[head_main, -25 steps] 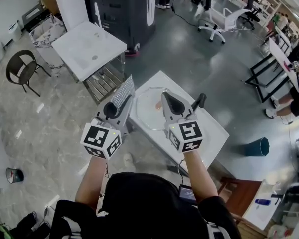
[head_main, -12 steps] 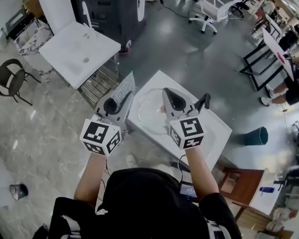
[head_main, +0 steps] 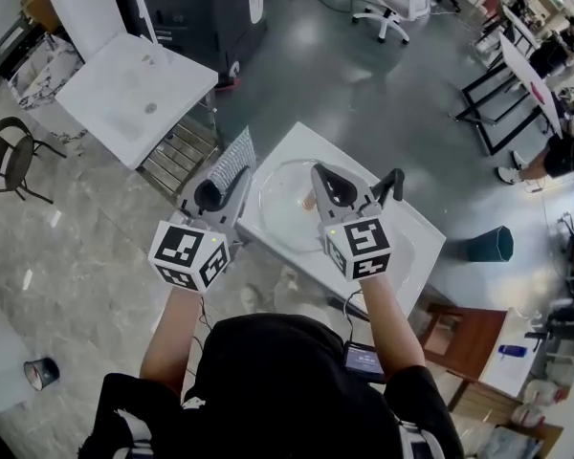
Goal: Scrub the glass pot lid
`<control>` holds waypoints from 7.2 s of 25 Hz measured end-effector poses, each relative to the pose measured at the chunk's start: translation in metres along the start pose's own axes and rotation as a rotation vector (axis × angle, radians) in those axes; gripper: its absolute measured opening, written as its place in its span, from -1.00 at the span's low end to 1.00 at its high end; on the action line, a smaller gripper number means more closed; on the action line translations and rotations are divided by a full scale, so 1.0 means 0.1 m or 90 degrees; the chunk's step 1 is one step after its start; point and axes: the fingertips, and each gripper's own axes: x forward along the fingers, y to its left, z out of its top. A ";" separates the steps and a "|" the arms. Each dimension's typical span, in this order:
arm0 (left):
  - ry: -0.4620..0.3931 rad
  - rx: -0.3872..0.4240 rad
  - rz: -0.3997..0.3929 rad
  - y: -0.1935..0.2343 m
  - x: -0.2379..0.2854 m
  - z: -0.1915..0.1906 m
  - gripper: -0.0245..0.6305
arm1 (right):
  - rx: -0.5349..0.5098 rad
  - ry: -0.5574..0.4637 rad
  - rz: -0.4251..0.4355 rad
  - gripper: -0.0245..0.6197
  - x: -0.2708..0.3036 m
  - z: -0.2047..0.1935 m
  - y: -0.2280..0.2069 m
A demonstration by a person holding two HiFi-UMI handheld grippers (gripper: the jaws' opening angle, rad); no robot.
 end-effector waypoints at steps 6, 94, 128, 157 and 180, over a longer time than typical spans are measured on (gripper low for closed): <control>0.010 0.007 0.005 0.03 0.26 -0.11 -0.70 | 0.003 0.025 0.011 -0.93 0.15 -0.19 -0.21; 0.285 -0.064 0.032 0.28 1.29 -2.45 -0.71 | -0.056 0.477 0.245 0.20 0.99 -3.33 -0.19; 0.517 0.487 -0.226 0.31 1.86 -3.36 -0.71 | -0.048 0.470 0.258 0.20 0.98 -3.35 -0.19; 0.598 0.672 -0.306 0.24 1.86 -3.79 -0.71 | -0.039 0.460 0.258 0.20 0.99 -3.36 -0.19; 0.629 0.689 -0.289 0.21 1.33 -3.82 -0.71 | -0.041 0.461 0.259 0.20 0.98 -3.35 -0.19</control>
